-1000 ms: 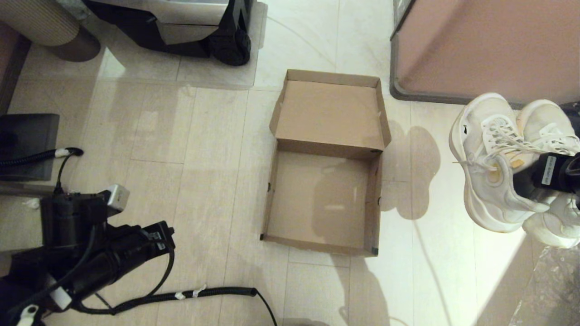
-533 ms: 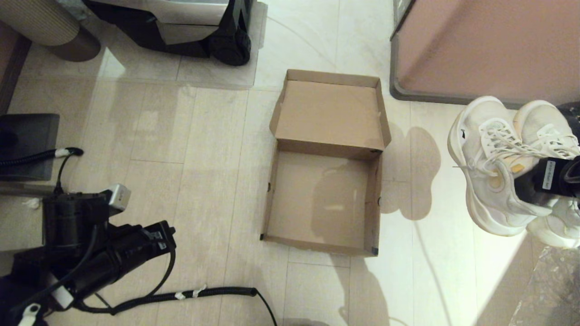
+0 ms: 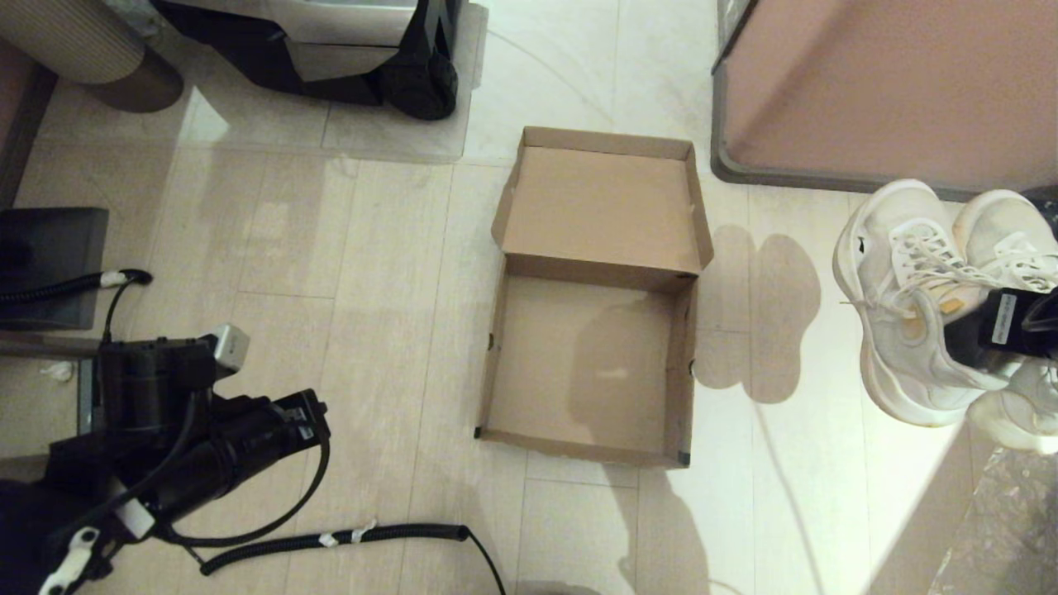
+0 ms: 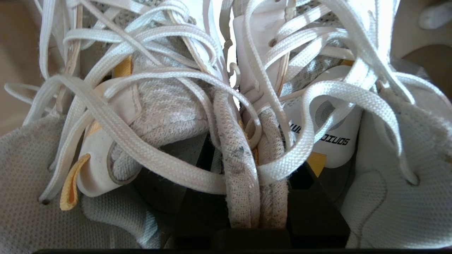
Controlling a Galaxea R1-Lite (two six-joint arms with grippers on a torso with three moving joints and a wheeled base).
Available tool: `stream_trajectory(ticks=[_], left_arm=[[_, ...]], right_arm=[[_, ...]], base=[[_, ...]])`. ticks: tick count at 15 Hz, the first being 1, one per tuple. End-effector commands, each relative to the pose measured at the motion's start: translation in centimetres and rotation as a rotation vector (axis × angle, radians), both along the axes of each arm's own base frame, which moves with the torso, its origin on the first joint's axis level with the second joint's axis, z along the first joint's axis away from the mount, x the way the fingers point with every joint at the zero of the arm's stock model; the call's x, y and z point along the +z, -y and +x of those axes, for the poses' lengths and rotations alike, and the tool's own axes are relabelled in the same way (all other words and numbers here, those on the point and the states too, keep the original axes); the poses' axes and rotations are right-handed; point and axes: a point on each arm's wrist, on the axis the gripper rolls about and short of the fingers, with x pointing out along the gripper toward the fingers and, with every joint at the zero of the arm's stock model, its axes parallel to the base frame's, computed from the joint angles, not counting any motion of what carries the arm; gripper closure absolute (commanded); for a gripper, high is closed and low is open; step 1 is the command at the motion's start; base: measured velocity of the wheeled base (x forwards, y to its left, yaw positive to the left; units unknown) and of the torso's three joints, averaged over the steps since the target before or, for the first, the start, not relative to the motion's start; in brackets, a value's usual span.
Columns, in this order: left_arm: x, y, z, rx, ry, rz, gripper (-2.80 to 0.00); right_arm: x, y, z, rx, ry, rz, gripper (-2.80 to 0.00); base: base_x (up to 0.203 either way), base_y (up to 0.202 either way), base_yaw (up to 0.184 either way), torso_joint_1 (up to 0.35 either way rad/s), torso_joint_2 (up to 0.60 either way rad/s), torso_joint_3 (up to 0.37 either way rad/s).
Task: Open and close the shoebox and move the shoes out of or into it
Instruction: Put the shoes out of the shoe box
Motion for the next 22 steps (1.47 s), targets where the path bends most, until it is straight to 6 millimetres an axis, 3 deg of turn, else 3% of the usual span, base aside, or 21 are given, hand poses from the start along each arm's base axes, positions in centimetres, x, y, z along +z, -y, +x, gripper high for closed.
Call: stream_trajectory(ticks=[1, 6, 10, 13, 19, 22], left_arm=[[-0.2, 0.3, 0.6, -0.006, -0.005, -0.002, 0.0], [-0.2, 0.6, 1.6, -0.007, -0.002, -0.003, 0.0], [-0.1, 0.7, 2.1, -0.007, 0.004, -0.004, 0.0], [-0.4, 0.7, 2.2, -0.009, -0.004, 0.002, 0.0], [-0.7, 0.7, 2.4, -0.02, -0.014, 0.03, 0.0], [-0.8, 0.7, 2.6, -0.017, -0.017, 0.033, 0.0]], right_arm=[[-1.0, 1.2, 1.3, -0.031, -0.047, -0.009, 0.0], [-1.4, 4.9, 5.6, -0.058, -0.035, -0.045, 0.0], [-3.0, 6.2, 9.6, 0.116, -0.041, -0.021, 0.0], [-5.7, 7.4, 13.3, 0.175, 0.003, -0.046, 0.0], [-14.0, 9.0, 19.6, 0.201, 0.019, -0.054, 0.0], [-16.1, 9.1, 21.7, 0.211, 0.042, -0.062, 0.0]], base=[[0.0, 0.0, 0.0, 0.0, 0.0, 0.0], [0.0, 0.0, 0.0, 0.0, 0.0, 0.0], [0.0, 0.0, 0.0, 0.0, 0.0, 0.0], [0.0, 0.0, 0.0, 0.0, 0.0, 0.0], [0.0, 0.0, 0.0, 0.0, 0.0, 0.0], [0.0, 0.0, 0.0, 0.0, 0.0, 0.0]])
